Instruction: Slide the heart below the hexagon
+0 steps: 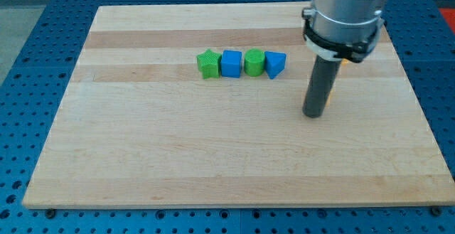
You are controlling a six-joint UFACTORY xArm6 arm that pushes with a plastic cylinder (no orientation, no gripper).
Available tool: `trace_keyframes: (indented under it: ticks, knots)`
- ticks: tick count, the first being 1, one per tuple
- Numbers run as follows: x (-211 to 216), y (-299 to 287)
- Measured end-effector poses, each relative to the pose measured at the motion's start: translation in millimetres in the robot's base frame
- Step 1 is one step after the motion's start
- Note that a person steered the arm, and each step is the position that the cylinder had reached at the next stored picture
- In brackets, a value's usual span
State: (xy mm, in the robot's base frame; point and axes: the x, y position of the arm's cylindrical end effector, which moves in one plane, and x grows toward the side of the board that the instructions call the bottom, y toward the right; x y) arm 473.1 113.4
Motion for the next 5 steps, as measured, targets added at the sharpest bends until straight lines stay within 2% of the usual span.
trace_keyframes:
  ticks: [2, 5]
  knots:
    - [-31.6, -3.7]
    - [-53.1, 32.9]
